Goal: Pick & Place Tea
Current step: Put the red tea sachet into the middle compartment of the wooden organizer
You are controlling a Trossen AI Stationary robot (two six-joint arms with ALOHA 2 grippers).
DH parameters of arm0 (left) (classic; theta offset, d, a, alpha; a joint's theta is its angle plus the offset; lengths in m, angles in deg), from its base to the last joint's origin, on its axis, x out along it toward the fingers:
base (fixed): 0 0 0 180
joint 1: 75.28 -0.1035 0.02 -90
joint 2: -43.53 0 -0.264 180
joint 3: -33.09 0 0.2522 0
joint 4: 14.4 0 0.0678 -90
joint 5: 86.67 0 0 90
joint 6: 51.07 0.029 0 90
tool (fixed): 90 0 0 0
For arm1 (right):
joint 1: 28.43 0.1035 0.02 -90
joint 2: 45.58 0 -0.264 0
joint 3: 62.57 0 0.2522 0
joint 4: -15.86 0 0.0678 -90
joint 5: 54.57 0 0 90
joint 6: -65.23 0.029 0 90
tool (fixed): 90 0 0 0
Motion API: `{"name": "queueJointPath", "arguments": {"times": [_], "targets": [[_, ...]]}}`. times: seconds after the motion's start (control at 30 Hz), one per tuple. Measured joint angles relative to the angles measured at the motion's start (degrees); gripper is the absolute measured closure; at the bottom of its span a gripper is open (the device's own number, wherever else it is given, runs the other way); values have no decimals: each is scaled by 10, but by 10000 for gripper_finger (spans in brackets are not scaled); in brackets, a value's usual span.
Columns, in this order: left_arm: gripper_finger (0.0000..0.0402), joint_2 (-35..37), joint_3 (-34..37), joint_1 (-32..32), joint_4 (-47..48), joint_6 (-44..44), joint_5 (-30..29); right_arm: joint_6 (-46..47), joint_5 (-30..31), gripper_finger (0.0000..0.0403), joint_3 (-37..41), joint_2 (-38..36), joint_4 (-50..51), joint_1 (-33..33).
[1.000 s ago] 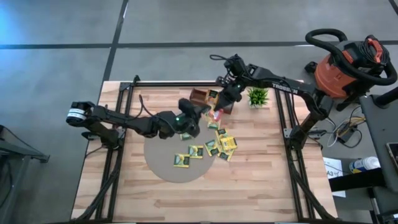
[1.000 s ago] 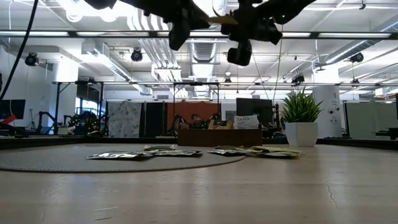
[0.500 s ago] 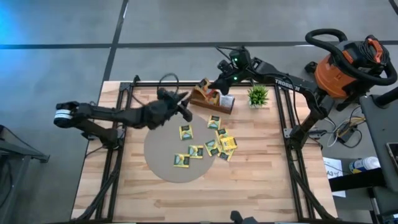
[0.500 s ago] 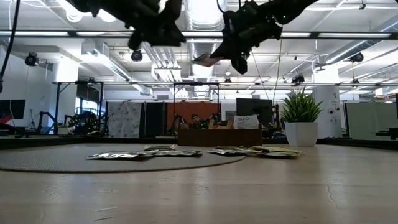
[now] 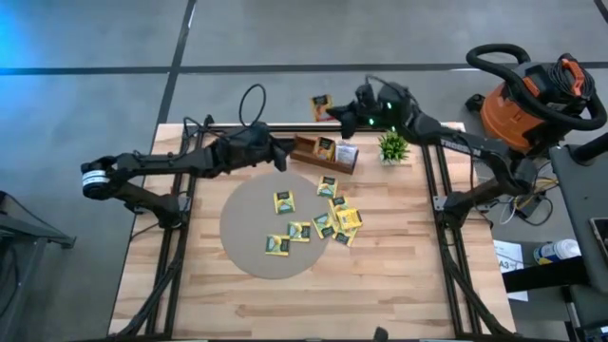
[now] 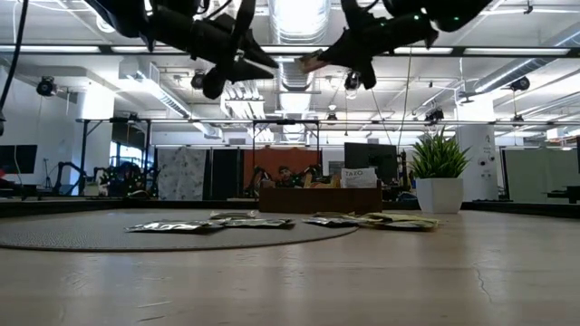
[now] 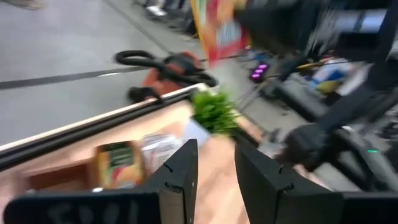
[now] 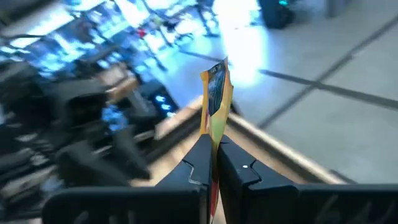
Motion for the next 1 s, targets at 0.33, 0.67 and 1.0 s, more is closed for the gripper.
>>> {"name": "queueJointPath", "arguments": {"times": [0.33, 0.67, 1.0], "targets": [[301, -16, -1, -54, -28, -61, 129, 56, 11, 394, 141, -32, -168, 59], [301, -63, -1, -68, -140, -122, 209, 77, 38, 394, 143, -29, -178, 82], [301, -89, -1, -68, -200, -128, 231, 96, 48, 394, 142, -29, -182, 82]]}}
